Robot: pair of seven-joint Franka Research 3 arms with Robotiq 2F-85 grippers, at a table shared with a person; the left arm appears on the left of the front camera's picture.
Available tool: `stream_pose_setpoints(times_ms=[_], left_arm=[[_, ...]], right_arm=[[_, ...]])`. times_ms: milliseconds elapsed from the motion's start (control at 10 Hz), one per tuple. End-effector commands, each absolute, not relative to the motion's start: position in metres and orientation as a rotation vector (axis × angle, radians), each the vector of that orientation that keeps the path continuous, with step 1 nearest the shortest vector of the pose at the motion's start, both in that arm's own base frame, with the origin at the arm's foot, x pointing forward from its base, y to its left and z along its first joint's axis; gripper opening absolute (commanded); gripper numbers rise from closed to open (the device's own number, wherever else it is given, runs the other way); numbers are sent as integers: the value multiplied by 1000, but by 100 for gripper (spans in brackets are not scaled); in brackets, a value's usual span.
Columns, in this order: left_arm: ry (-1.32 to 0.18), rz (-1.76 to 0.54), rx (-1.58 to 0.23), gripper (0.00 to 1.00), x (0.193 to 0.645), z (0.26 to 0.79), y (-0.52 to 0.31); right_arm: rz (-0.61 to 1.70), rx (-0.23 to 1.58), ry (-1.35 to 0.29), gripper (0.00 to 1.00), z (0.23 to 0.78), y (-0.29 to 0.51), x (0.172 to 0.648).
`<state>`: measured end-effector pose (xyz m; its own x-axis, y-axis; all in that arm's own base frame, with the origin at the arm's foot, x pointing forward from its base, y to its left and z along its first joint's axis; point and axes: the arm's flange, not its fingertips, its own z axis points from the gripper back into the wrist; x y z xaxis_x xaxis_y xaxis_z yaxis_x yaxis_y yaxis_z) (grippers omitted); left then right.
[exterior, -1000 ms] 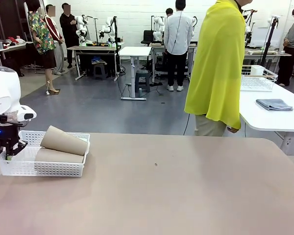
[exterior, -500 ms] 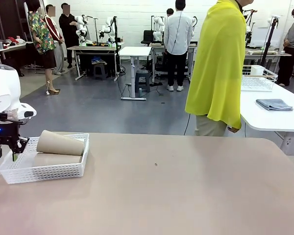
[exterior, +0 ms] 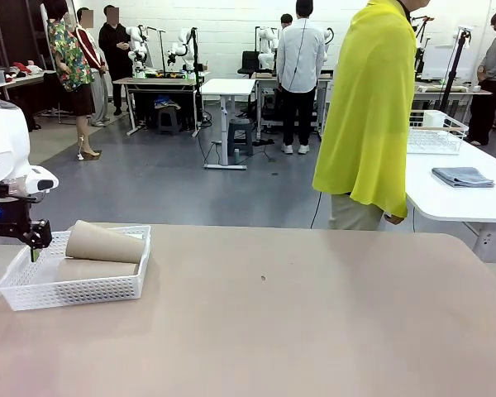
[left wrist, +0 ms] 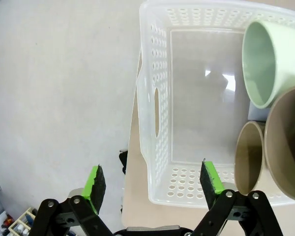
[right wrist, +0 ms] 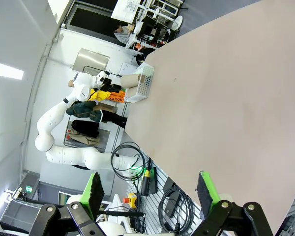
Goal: Clean and organize the cups into the basket.
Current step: Move the Organizing basket back to the left side of the table.
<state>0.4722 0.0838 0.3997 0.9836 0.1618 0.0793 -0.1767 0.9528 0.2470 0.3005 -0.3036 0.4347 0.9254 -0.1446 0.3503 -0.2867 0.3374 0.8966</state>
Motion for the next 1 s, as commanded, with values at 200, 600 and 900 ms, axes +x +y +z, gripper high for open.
stream_pose_setpoints(times_ms=[200, 600, 900], left_arm=[[-98, 105, 185, 100, 453, 433, 80], [-221, 78, 74, 100, 380, 525, 41], [-223, 90, 86, 100, 379, 538, 37]], right_arm=[[98, 1229, -415, 100, 434, -298, 299], [98, 1229, -415, 100, 434, -298, 299], [98, 1229, -415, 100, 434, -298, 299]])
